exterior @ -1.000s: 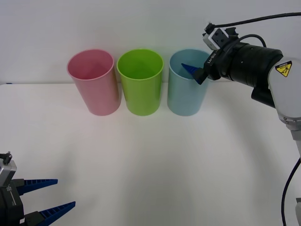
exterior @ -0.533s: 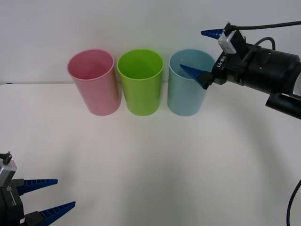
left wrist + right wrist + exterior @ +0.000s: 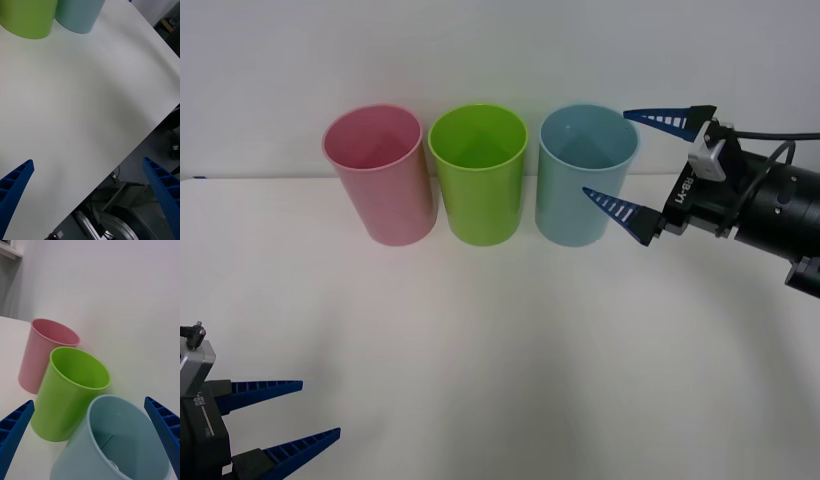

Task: Put cans in the blue bin and PET bottles in the pink bin and trash in the green bin.

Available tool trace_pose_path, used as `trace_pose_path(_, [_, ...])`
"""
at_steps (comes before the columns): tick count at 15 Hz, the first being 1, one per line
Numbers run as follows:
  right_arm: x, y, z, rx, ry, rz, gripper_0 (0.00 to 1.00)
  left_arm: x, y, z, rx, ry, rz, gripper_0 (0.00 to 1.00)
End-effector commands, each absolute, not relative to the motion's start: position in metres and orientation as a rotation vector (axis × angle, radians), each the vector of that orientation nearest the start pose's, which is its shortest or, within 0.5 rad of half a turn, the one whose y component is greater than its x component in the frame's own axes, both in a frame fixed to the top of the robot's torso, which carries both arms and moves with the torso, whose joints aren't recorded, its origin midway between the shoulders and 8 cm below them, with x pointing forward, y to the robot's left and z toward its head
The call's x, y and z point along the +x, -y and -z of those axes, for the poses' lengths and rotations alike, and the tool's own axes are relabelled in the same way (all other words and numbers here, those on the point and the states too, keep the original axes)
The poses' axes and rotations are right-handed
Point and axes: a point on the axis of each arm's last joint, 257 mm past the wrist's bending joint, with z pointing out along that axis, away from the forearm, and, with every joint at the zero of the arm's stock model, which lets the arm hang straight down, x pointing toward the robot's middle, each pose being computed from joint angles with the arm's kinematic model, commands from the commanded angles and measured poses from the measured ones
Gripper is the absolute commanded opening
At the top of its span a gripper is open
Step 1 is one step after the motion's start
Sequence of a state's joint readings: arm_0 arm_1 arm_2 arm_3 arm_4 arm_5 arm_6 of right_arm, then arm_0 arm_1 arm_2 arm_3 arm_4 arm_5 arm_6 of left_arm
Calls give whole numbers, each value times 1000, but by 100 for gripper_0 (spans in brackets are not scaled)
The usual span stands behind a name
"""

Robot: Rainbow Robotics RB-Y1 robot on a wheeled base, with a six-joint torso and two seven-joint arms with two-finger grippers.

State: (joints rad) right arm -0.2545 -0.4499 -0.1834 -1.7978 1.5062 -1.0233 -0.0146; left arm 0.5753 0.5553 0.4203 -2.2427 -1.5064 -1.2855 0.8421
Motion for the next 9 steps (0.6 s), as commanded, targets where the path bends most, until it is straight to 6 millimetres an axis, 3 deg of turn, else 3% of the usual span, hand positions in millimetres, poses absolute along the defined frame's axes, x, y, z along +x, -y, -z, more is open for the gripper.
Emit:
trace_pose_path(1, [463, 145, 73, -1159, -1111, -286, 100, 256, -240, 220, 642, -2128, 755, 100])
trace_pose_path(9, [384, 161, 136, -1282, -1091, -421, 100, 256, -240, 220, 642, -2128, 755, 100])
